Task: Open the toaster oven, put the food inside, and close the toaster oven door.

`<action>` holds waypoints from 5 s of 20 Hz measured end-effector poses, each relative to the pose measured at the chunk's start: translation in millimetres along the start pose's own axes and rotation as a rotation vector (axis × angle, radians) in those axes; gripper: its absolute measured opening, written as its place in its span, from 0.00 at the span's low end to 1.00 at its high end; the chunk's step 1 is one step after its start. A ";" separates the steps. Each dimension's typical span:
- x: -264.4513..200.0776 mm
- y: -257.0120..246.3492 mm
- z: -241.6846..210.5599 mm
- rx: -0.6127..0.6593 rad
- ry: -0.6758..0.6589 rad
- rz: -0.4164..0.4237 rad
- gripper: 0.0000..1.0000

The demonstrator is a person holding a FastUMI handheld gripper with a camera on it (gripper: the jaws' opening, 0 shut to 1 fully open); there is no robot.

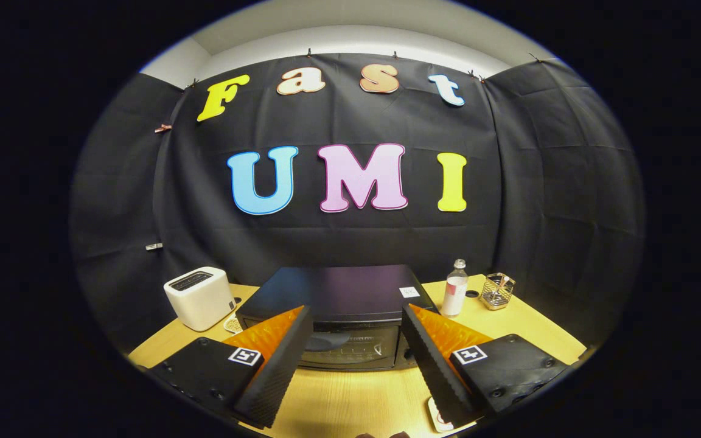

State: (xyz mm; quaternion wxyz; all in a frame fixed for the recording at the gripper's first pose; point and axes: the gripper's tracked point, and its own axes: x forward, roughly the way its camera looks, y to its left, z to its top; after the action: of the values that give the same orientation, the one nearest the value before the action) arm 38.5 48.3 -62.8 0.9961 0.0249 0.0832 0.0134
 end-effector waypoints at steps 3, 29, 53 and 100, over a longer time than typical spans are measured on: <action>19.1 9.8 -6.4 -0.008 0.012 -0.007 0.97; 81.4 49.1 -99.2 -0.041 0.213 -0.025 0.97; -32.2 31.7 -223.9 -0.057 0.507 0.031 0.97; -62.7 -281.8 -282.1 0.061 1.114 0.009 0.32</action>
State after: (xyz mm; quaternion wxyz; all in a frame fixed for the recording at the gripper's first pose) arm -63.9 -221.6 -344.9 0.8005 0.0435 0.5972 0.0262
